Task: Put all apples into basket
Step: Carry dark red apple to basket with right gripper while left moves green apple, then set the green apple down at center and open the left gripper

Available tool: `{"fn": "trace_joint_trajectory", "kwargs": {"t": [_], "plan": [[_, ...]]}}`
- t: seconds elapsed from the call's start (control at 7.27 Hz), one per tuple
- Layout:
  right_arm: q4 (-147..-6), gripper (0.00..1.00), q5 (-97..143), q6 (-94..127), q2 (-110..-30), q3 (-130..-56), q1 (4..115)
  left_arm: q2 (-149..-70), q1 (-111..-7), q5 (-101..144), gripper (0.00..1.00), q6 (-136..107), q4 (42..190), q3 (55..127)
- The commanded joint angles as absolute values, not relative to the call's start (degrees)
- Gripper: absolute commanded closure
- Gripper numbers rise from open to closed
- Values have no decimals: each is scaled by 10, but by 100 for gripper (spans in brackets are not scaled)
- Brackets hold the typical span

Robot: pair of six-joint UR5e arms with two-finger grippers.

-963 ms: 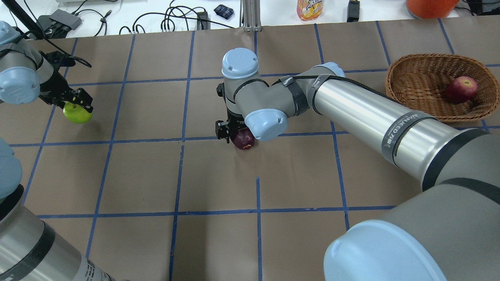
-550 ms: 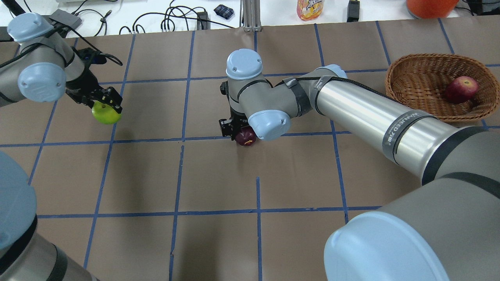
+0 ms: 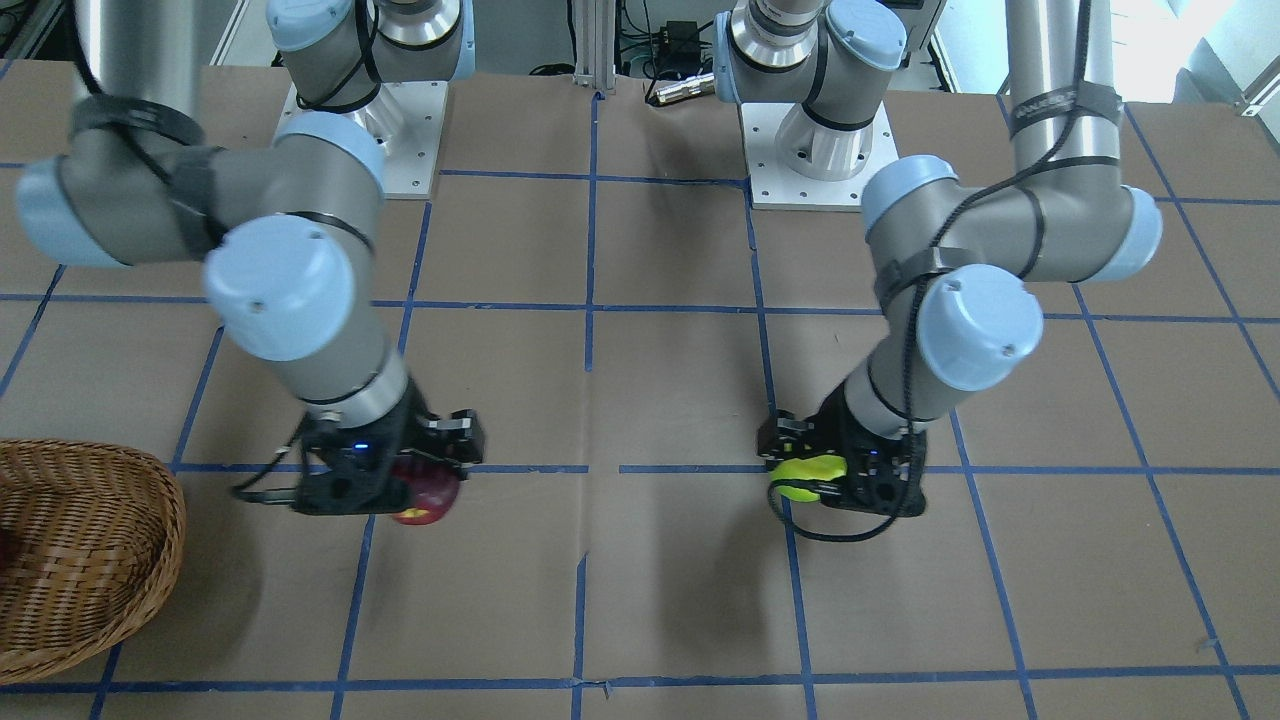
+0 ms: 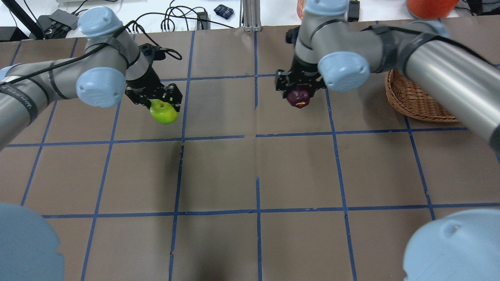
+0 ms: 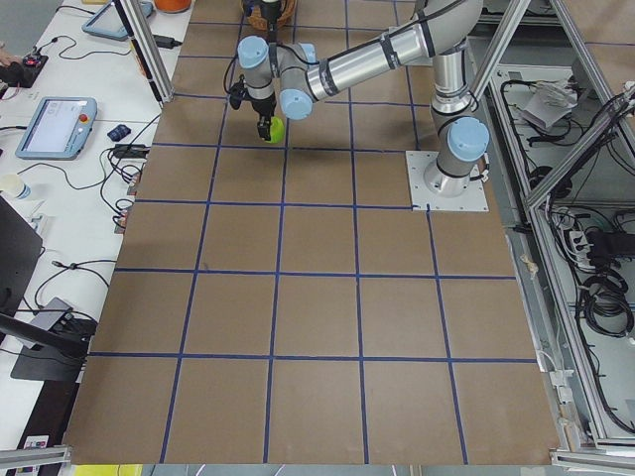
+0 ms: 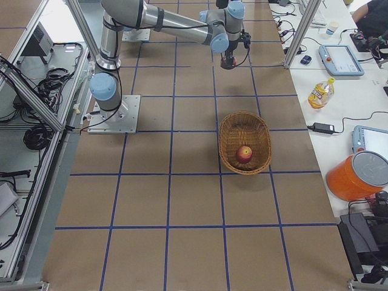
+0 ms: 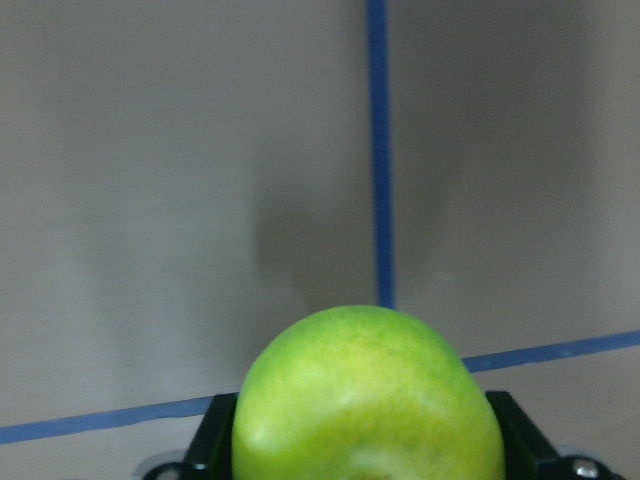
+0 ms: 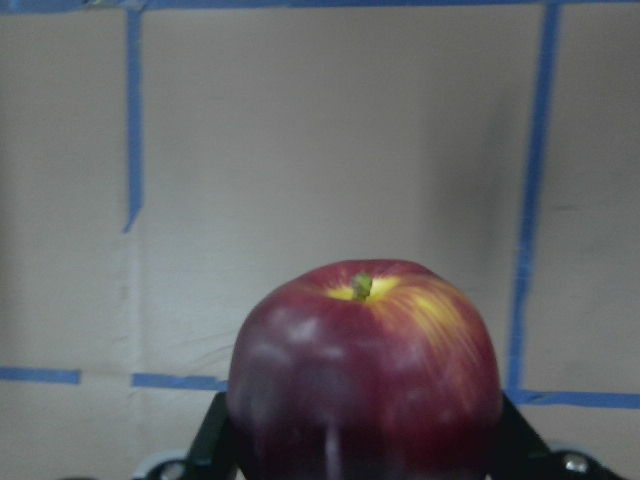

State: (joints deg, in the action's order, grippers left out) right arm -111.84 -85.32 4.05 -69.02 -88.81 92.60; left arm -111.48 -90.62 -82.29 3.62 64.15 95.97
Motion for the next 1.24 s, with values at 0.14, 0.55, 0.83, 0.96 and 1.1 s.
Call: {"fn": "trace_joint_trajectory", "kwargs": {"t": [0.14,0.55,0.83,0.96,1.1], "plan": [[-1088,100,-930,-106,-717,-885,753,-1163,-1059,-788,100,-225,477,958],[-1154,100,-967,-212,-663,-869,666,-1202,-1116,-831,61,-267,452,959],[-1207,100,-969,-211,-604,-868,665,-1184,-1098,-873,5,-261,460,961],[-1207,100,-969,-210,-595,-873,665,-1193,-1086,-895,5,-260,459,962],[-1208,98,-969,-211,-589,-877,665,-1201,-1086,-896,3,-260,454,958]]}}
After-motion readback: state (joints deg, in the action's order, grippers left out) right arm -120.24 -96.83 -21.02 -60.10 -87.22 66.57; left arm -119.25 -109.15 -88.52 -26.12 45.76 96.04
